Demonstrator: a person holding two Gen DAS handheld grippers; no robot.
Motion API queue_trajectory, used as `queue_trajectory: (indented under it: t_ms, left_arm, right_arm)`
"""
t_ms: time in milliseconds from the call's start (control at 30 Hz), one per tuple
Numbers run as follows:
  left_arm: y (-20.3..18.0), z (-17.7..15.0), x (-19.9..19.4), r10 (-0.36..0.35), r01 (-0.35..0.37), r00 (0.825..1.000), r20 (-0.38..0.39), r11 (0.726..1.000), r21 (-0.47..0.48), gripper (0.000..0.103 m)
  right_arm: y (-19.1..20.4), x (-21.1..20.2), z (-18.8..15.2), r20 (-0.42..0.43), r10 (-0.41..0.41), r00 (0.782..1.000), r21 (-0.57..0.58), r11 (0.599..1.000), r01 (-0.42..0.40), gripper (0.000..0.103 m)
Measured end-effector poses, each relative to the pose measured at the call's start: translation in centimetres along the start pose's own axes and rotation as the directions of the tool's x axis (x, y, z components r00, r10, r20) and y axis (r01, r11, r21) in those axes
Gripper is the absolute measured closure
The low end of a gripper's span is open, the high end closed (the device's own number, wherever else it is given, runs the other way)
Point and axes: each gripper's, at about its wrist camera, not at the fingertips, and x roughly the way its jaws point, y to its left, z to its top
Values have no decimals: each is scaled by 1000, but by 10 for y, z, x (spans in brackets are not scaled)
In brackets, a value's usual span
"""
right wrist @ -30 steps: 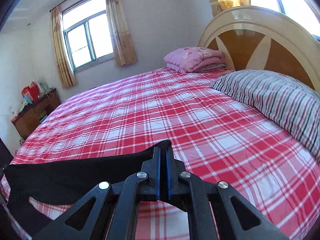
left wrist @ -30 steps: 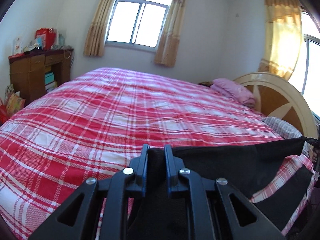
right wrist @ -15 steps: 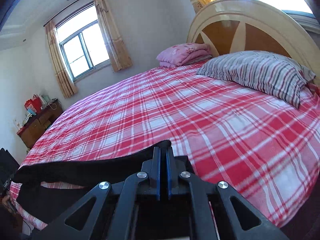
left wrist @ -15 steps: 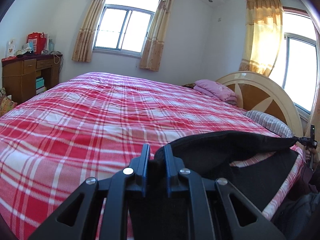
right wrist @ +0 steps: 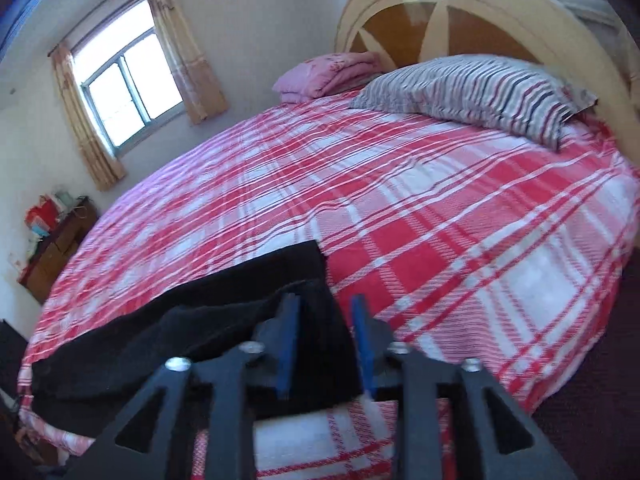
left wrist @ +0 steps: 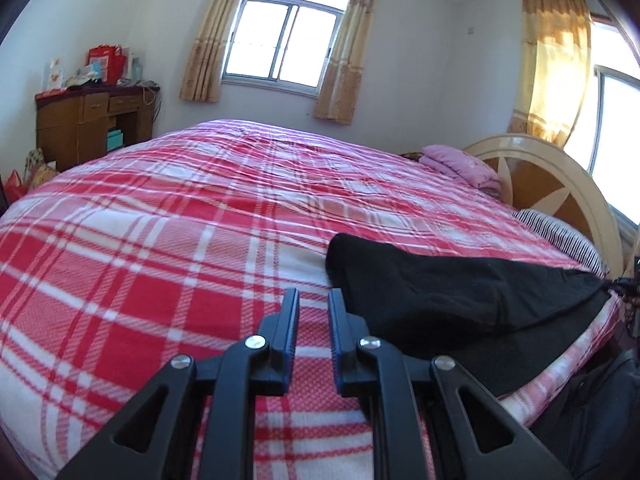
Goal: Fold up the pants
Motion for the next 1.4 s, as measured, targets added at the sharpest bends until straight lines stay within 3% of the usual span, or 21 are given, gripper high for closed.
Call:
queue_trajectory:
  t_ms: [67,200,300,400,500,600,700,767,867,1000,1100,1133,1167,1200,1400]
  left_arm:
    - [-5,0,-9,-13,13,1000,3,1000,-2,81]
    - [-30,2,-12,-41,42,999,-14,998,44,48]
    - [-46,2,3,-11,17,998,-67,995,98,48]
    - [-52,0,18,2,9,993,-116,995,96,48]
    - [-63,-6,27,68,-41,987,-143,983,180,48]
    - [-72,-15,36,143,-93,973,-180,961,259,48]
    - [-73,-19,42,178,-121,965,-191,953,277,48]
    - [-72,-17,42,180,-125,965,-189,955,268,48]
    - [-74,-13,43,206,-151,962,-181,949,278,59]
    - [-74,-7,40,232,-179,958,-168,943,282,75]
    - [-70,-3,35,193,-152,969,-156,958,242,81]
    - [-69,-2,35,182,-142,971,-153,960,240,81]
    - [-69,0,33,176,-140,973,-146,963,232,82]
    - [-68,1,32,165,-132,976,-139,966,221,85]
    - [-71,5,33,165,-130,977,-135,962,239,91]
  right_arm:
    - [12,-15,1,49,-46,998,-46,998,48,55]
    - [66,-39,-2,136,-51,989,-211,974,79,55]
    - [121,-43,-11,136,21,991,-366,930,30,55]
    - [185,-39,-33,85,115,990,-536,843,-52,55]
    - [247,-26,-66,-14,212,977,-660,732,-168,55]
    - [290,-11,-97,-109,258,960,-731,634,-254,55]
    - [329,3,-134,-167,264,950,-813,509,-284,55]
    - [344,9,-150,-199,258,945,-839,454,-301,55]
    - [362,24,-170,-226,218,949,-873,386,-297,55]
    - [371,38,-179,-206,185,961,-902,344,-260,55]
    - [367,41,-179,-232,183,955,-889,359,-285,55]
    - [367,42,-178,-238,185,954,-882,370,-292,62]
    - [368,43,-178,-245,193,950,-876,375,-302,83]
    - [368,42,-178,-257,199,946,-870,378,-316,91]
    - [371,27,-170,-237,232,944,-865,392,-313,97]
